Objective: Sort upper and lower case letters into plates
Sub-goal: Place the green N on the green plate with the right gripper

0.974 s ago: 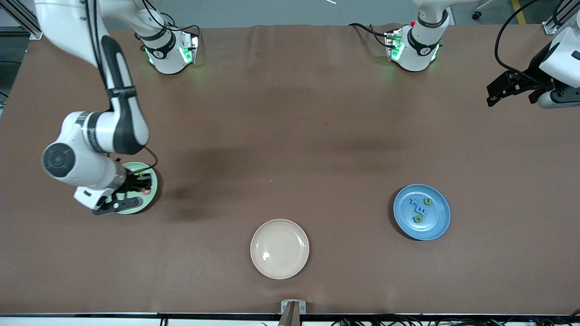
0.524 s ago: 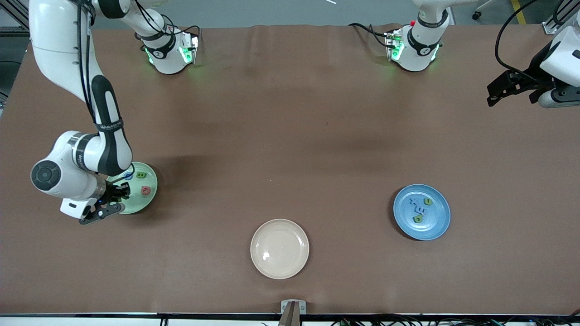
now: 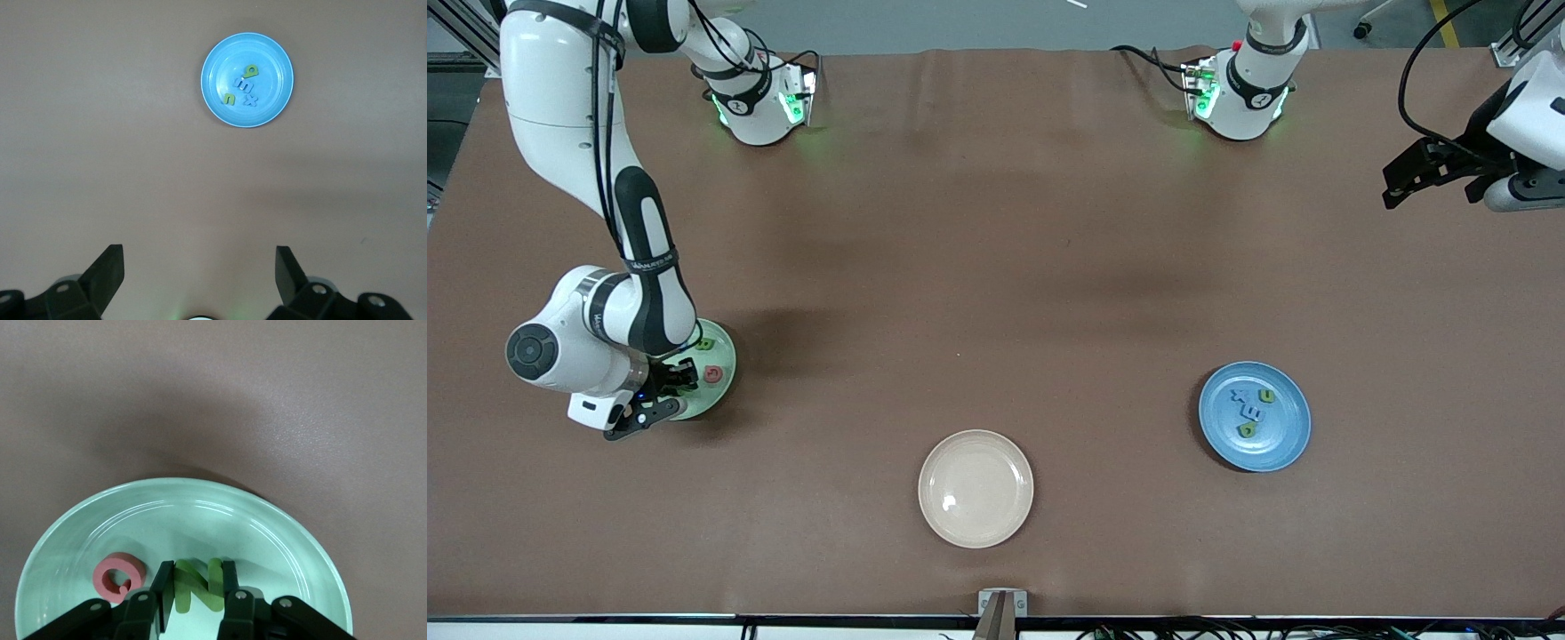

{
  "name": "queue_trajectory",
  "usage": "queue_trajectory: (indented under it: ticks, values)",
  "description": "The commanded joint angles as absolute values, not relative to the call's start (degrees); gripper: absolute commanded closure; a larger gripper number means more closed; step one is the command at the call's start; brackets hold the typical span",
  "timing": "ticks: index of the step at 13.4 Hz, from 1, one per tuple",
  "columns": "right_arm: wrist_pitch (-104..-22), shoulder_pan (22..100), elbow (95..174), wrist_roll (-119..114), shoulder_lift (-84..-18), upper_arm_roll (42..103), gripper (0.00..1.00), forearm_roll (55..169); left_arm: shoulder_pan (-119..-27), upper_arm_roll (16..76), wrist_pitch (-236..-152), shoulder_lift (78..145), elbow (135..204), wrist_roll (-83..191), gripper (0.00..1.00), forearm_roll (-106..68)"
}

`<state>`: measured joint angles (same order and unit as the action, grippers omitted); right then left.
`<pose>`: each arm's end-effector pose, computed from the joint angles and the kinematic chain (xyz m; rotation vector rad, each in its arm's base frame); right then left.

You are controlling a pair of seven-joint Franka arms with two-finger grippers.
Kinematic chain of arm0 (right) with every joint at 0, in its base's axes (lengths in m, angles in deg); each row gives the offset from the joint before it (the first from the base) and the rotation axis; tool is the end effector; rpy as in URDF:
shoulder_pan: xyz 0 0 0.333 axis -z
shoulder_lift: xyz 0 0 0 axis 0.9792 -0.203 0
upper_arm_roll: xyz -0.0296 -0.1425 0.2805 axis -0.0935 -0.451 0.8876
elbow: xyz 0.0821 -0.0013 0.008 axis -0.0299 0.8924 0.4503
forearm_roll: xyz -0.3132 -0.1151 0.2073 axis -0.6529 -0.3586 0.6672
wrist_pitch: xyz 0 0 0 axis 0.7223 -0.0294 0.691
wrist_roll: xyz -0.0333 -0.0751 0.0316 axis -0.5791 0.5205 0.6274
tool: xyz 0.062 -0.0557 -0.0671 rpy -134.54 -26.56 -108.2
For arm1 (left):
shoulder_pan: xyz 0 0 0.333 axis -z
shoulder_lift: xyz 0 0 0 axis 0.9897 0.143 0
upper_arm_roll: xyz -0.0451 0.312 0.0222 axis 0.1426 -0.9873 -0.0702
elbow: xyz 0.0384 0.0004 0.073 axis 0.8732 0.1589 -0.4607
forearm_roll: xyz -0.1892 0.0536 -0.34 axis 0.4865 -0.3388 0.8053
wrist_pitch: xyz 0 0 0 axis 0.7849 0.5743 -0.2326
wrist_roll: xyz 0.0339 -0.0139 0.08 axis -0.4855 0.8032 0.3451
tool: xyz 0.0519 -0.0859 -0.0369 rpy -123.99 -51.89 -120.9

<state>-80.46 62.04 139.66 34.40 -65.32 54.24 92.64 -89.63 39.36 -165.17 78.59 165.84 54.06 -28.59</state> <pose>0.6348 -0.0614 0.1896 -3.0552 -0.6920 0.1484 0.5100 -0.0417 0.6389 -3.1015 -0.0755 0.0063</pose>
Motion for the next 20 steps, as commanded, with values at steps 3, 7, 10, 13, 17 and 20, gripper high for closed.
queue_trajectory:
  ticks: [3,7,10,13,17,20]
  values:
    - [-76.02,62.64,140.00,33.12,-60.66,55.09,0.05,94.42,-90.22,39.37,-164.92,78.33,165.39,53.28,0.00,-27.37]
    - [-74.51,60.88,139.83,28.27,-58.19,55.09,0.02,94.42,-90.13,39.37,-164.83,78.24,165.39,53.28,0.00,-27.37]
    - [-72.94,60.88,137.91,28.44,-58.19,54.82,0.01,94.42,-90.22,39.37,-164.83,78.16,165.39,53.01,0.00,-27.37]
    - [-69.95,63.16,134.31,27.66,-58.72,55.26,0.01,91.36,-90.39,38.76,-164.83,78.24,164.68,50.30,0.00,-27.37]
    - [-69.06,76.30,133.67,15.21,-57.84,71.02,0.01,80.66,-90.39,38.67,-164.66,78.24,164.59,48.62,0.00,-27.55]
    - [-68.19,83.03,134.02,9.02,-55.91,78.73,0.00,77.37,-90.83,38.67,-162.37,77.81,164.68,47.21,0.00,-27.46]
